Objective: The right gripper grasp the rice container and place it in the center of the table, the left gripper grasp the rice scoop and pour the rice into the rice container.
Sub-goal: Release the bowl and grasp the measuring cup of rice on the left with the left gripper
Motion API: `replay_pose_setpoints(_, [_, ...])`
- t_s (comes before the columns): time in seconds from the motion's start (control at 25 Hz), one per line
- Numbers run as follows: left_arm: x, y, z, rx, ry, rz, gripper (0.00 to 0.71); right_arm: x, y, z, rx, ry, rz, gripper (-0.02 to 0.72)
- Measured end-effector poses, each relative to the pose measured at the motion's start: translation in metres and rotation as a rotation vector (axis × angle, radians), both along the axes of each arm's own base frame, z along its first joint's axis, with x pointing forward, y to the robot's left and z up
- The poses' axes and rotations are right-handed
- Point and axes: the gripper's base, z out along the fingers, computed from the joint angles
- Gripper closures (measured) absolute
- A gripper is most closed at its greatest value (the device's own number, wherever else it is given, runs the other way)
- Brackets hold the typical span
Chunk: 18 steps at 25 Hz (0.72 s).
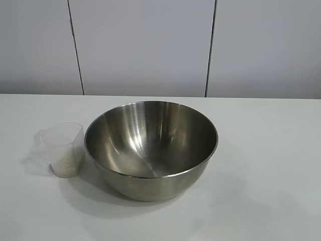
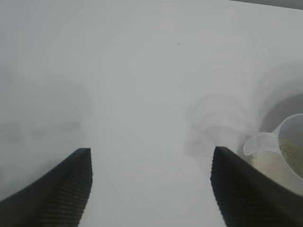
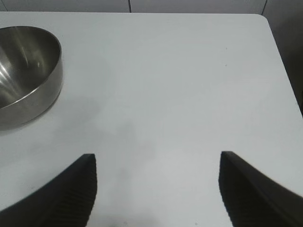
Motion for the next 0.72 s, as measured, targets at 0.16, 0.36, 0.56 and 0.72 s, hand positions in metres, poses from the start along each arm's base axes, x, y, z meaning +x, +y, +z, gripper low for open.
replay_pose_setpoints(0.16, [0.0, 0.0, 0.0, 0.005, -0.003, -0.009, 0.2, 0.0, 0.0, 0.0, 0.0, 0.0, 0.0, 0.208])
replay_pose_setpoints(0.36, [0.001, -0.002, 0.002, 0.006, -0.023, -0.033, 0.2, 0.0, 0.0, 0.0, 0.0, 0.0, 0.0, 0.208])
replay_pose_setpoints(0.56, [0.006, -0.007, 0.009, 0.02, -0.126, -0.102, 0.2, 0.0, 0.0, 0.0, 0.0, 0.0, 0.0, 0.208])
replay_pose_setpoints(0.72, [0.007, -0.005, -0.002, -0.013, -0.168, -0.121, 0.2, 0.0, 0.0, 0.0, 0.0, 0.0, 0.0, 0.208])
